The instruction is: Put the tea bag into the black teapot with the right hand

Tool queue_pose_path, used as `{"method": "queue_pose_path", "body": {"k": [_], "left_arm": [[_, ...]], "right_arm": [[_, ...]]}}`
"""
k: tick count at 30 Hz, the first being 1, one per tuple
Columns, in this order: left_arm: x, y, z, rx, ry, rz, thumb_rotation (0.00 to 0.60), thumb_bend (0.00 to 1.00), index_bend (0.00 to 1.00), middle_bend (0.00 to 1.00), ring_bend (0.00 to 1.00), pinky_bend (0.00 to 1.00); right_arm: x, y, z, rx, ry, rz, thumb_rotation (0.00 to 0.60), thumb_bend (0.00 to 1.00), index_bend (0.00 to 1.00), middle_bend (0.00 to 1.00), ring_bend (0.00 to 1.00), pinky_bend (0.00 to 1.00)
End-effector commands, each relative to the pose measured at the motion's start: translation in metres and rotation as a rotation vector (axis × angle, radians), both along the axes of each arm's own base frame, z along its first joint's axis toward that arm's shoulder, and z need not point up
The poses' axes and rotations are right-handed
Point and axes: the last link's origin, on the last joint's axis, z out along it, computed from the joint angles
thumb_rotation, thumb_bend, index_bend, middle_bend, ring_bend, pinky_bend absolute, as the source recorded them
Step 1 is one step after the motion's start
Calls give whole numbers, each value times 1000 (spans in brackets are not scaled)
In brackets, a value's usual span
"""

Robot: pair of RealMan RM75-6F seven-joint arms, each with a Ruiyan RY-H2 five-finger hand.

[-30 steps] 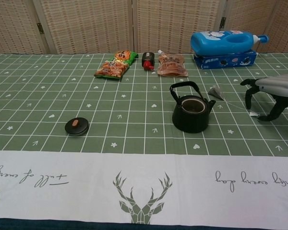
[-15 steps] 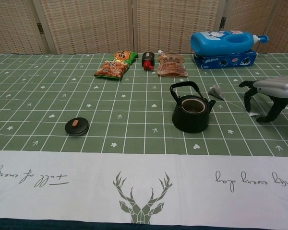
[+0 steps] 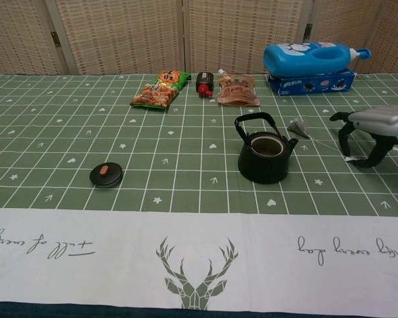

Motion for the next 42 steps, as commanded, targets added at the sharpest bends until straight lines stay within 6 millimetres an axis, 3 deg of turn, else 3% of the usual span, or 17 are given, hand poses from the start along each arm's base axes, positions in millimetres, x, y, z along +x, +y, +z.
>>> {"method": "queue_pose_path", "body": {"k": [1,30,42], "left_arm": [[0,0,0,1,-1,-1,600,374,0,55,115,105],[1,-2,0,4,2,-17,600,375,0,55,115,105],[2,-2,0,7,4,-20,600,374,0,55,114,105]], "right_arm": [[0,0,0,1,1,0,600,355,508,0,0,0],[2,4,7,-24,-21,11,600,408,578,0,0,0],[13,9,20,-51,-42,45,600,411,584,0,0,0]]}}
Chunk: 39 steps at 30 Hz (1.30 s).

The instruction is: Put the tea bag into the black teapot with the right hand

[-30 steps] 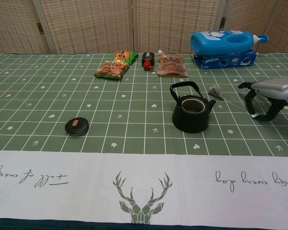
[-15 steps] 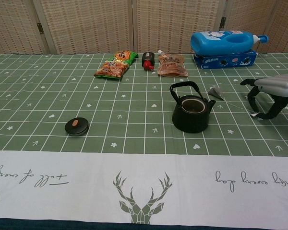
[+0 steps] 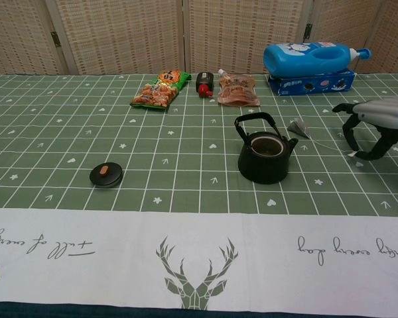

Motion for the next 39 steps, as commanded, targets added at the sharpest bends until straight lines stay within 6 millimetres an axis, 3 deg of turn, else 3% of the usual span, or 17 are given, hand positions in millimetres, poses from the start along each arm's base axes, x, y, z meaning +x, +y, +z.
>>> {"method": "queue_pose_path", "body": {"k": [1,12,22,39], "left_arm": [[0,0,0,-2,2,0,600,374,0,55,114,105],[1,0,-3,-10,7,-3,600,374,0,55,114,105],[-2,2,-3,-14,6,10,600,374,0,55,114,105],[-4,4,6,-5,-40,24,600,374,0,55,115,105]], "right_arm": [[7,3,9,-18,-14,27,600,411,584,0,0,0],[47,17,44,-81,-60,130,600,411,590,0,0,0],[76,15,70,-138,-67,177,600,412,595,0,0,0],[138,10,75,-156,-132,277,600,411,597,0,0,0]]}}
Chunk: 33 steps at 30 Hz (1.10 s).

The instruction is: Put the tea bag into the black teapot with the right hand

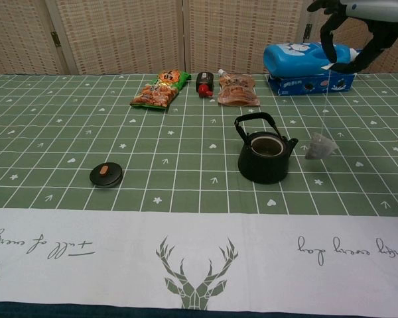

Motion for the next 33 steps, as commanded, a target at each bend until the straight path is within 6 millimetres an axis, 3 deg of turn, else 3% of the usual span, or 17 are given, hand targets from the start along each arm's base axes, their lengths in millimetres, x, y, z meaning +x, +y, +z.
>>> {"method": "queue_pose_path", "body": {"k": [1,7,13,33], "left_arm": [[0,0,1,0,-5,1,600,375,0,55,115,105],[-2,2,4,9,-18,11,600,374,0,55,116,105],[-5,4,7,10,-29,19,600,374,0,55,115,105],[-4,4,11,13,-42,10,600,374,0,55,116,105]], "right_arm": [[14,-1,-1,-4,-18,29,600,411,597,0,0,0],[43,-3,-4,-7,-51,84,600,411,597,0,0,0],[59,-4,-5,-21,-41,108,600,411,598,0,0,0],[68,-5,-31,19,-7,106,600,412,599,0,0,0]]}}
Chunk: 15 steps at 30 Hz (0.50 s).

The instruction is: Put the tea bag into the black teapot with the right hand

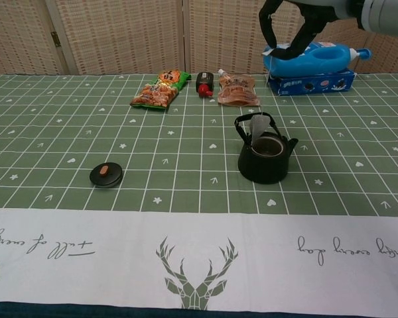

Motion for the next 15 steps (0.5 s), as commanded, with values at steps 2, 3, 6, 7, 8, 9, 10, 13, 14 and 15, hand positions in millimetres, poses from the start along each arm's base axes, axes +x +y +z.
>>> {"method": "queue_pose_path", "body": {"k": [2,3,6,7,8,9,10,13,14,15], "left_arm": [[1,0,0,-1,1,-3,600,374,0,55,116,105],[1,0,-1,-2,2,-4,600,374,0,55,116,105],[1,0,-2,-4,9,-4,600,374,0,55,116,105],[1,0,-2,-4,11,-4,600,374,0,55,115,105],[1,0,-2,-4,12,-4,600,374,0,55,115,105],[1,0,-3,-4,13,-5,600,374,0,55,115,105],[1,0,-3,-4,15,-5,600,374,0,55,115,105],[1,-1,-4,-6,19,-6,600,374,0,55,115,105],[2,-1,-4,-6,20,-7,600,374,0,55,115,105],[2,-1,-4,-6,20,-8,600,374,0,55,115,105]], "right_arm": [[-3,3,-4,7,14,3,600,411,599,0,0,0],[-4,4,-5,8,18,4,600,411,599,0,0,0],[-9,7,-5,10,24,8,600,411,600,0,0,0],[-10,8,-5,9,26,9,600,411,600,0,0,0],[-11,9,-5,10,27,9,600,411,600,0,0,0],[-13,10,-5,12,28,9,600,411,600,0,0,0],[-15,11,-6,16,33,9,600,411,600,0,0,0],[-22,15,-9,28,50,7,600,411,602,0,0,0],[-25,16,-12,34,56,5,600,411,602,0,0,0],[-27,16,-14,38,63,5,600,411,603,0,0,0]]}}
